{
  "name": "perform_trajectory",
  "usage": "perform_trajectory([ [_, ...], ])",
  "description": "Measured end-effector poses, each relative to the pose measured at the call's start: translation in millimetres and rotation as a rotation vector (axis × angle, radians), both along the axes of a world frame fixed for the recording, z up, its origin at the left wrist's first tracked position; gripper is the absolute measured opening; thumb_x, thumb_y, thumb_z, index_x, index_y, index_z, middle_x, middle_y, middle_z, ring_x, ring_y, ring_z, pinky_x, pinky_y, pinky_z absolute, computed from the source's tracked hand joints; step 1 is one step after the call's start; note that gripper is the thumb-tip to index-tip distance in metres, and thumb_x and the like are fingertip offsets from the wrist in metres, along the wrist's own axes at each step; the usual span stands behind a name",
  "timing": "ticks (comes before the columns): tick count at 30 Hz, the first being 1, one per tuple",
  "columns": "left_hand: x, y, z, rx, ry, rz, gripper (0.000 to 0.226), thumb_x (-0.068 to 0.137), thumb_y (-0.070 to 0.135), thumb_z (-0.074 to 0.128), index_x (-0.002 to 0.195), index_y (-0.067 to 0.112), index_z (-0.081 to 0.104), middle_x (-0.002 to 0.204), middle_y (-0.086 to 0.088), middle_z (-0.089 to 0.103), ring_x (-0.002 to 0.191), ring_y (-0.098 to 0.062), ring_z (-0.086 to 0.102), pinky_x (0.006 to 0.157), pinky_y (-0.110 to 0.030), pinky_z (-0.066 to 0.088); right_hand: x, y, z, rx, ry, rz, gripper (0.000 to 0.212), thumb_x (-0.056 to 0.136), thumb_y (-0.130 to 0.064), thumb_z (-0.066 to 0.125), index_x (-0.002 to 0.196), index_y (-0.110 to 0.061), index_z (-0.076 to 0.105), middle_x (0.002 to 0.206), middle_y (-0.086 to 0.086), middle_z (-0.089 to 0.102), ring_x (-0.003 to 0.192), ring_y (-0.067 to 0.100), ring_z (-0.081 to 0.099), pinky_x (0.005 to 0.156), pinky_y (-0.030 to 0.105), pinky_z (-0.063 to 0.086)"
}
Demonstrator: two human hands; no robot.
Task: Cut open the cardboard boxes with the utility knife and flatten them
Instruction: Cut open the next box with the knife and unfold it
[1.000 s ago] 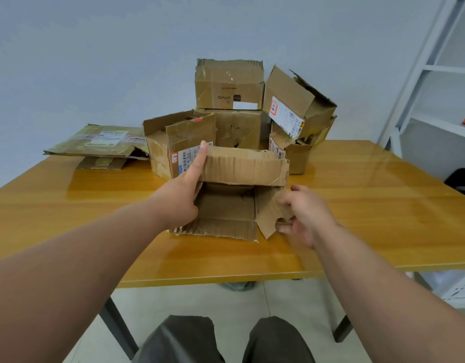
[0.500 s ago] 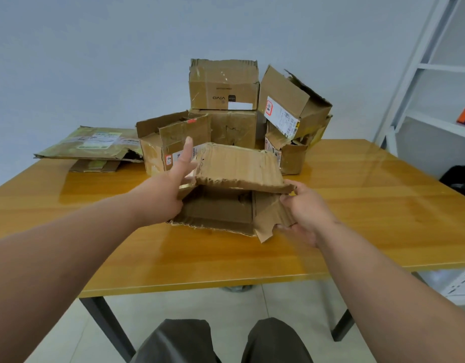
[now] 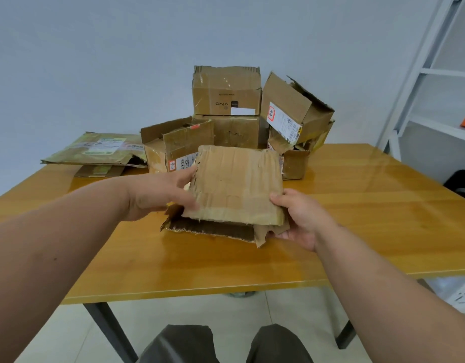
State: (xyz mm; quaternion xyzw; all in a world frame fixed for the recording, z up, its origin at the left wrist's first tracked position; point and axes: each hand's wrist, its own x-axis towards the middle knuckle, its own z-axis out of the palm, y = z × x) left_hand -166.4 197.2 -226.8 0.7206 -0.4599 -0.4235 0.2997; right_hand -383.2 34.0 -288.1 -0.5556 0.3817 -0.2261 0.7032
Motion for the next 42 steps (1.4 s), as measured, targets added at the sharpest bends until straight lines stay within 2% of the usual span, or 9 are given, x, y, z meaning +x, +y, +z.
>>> perform_trajectory([
  [5,-10,-13,3,-0.317,-0.131,0.255,0.038,0.087,0.043,0.067,0.118,0.052,0.047,0.116,0.020,0.052,0.124,-0.017,0.045,0.103,-0.042,0.036,-1,6,3,-0.176,-0.128,-0.089,0.040,0.095,0.001,0.052,0.125,-0.025,0.050,0.108,0.006,0.069,0.093,0.025,0.068,0.061,0.038,0.056],
  [11,-9,-2,11,-0.489,0.018,0.426,0.133,0.058,0.025,0.092,0.151,0.047,-0.001,0.147,0.018,0.033,0.134,-0.016,0.034,0.108,-0.047,0.030,-14,4,5,-0.126,-0.281,-0.099,0.036,0.093,0.012,0.043,0.107,-0.018,0.056,0.089,0.000,0.075,0.074,0.016,0.072,0.050,0.033,0.055],
  [16,1,16,15,-0.444,0.315,0.202,0.121,0.052,0.000,0.077,0.145,0.055,0.023,0.140,0.006,0.051,0.121,-0.023,0.054,0.109,-0.053,0.029,-16,6,-1,-0.159,-0.258,-0.169,0.039,0.089,0.017,0.043,0.095,-0.018,0.059,0.086,0.001,0.074,0.082,0.021,0.069,0.060,0.036,0.055],
  [19,11,24,23,-0.514,0.529,0.217,0.092,0.056,0.018,0.079,0.139,0.040,0.045,0.102,0.005,0.070,0.105,-0.025,0.062,0.108,-0.062,0.026,-14,6,-2,-0.285,-0.177,-0.238,0.043,0.093,0.008,0.049,0.095,-0.032,0.064,0.099,-0.004,0.071,0.092,0.016,0.064,0.069,0.031,0.051],
  [25,13,26,34,-0.366,0.235,0.141,0.074,0.053,0.038,0.086,0.122,0.040,0.061,0.119,0.005,0.068,0.117,-0.024,0.059,0.103,-0.057,0.040,-12,4,0,-0.454,-0.089,-0.178,0.051,0.098,-0.005,0.053,0.082,-0.053,0.064,0.087,-0.020,0.070,0.090,0.008,0.064,0.067,0.025,0.049],
  [30,3,14,39,-0.419,0.186,0.350,0.071,0.061,0.065,0.078,0.116,0.022,0.066,0.112,0.000,0.071,0.104,-0.026,0.067,0.091,-0.050,0.053,-23,2,7,-0.333,-0.064,-0.168,0.040,0.090,0.009,0.047,0.093,-0.022,0.072,0.078,-0.012,0.074,0.078,0.008,0.068,0.066,0.026,0.050],
  [34,-8,1,40,-0.492,0.123,0.508,0.066,0.067,0.067,0.068,0.106,0.014,0.066,0.096,-0.002,0.074,0.092,-0.021,0.070,0.080,-0.040,0.058,-30,-1,19,-0.172,-0.110,-0.031,0.029,0.096,-0.020,0.046,0.084,-0.008,0.069,0.086,0.007,0.075,0.070,0.017,0.070,0.080,0.038,0.039],
  [38,-14,-8,40,-0.577,0.038,0.573,0.050,0.080,0.059,0.066,0.093,0.011,0.071,0.088,-0.005,0.075,0.088,-0.022,0.071,0.079,-0.043,0.059,-24,0,33,-0.205,-0.062,0.011,0.044,0.092,-0.053,0.053,0.111,-0.018,0.071,0.112,0.006,0.073,0.108,0.029,0.065,0.103,0.047,0.040],
  [42,-15,-10,39,-0.673,-0.109,0.671,0.053,0.082,0.057,0.065,0.084,0.005,0.069,0.082,-0.009,0.072,0.083,-0.027,0.070,0.076,-0.050,0.059,-16,1,46,-0.351,-0.004,-0.232,0.024,0.088,-0.050,0.065,0.099,-0.030,0.071,0.107,-0.010,0.069,0.112,0.016,0.055,0.083,0.032,0.038],
])
